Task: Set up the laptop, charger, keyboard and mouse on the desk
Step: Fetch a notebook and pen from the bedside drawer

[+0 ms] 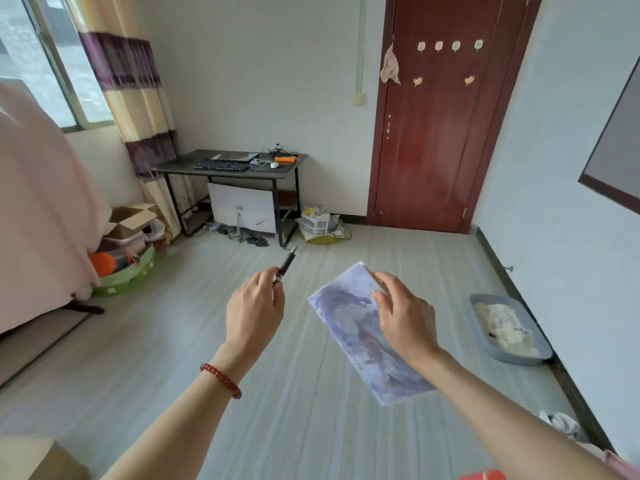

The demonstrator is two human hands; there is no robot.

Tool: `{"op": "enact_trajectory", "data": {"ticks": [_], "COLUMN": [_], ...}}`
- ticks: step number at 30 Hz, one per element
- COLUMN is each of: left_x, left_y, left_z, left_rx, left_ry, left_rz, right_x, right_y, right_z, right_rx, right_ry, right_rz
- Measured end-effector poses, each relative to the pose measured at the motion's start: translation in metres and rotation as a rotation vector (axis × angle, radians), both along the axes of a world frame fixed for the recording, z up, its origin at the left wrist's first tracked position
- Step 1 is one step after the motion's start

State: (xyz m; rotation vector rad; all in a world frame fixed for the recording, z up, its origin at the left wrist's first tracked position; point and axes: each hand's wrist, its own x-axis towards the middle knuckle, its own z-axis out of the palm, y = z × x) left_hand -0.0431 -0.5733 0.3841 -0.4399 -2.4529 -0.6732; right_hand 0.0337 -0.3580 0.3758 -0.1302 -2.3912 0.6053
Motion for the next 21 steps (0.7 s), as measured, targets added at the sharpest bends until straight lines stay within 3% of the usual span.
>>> {"op": "enact_trajectory", "data": {"ticks": [8, 21], "left_x": [-0.226, -0.648], "left_y": [0.053, -0.02], "left_z": [0.025, 0.033], "left_rx": [0.041, 0.062], "left_ry": [-0.043, -0.027], "left_rz": [0.122, 0.31], "right_x": [-0.266, -0.728], "right_y": [0.061, -0.005], "right_z": [0.021, 0.024], "right_rx": [-0.02, -0.039], "right_ry": [0.011, -0.019], "right_rz": [0.124, 0.286]}}
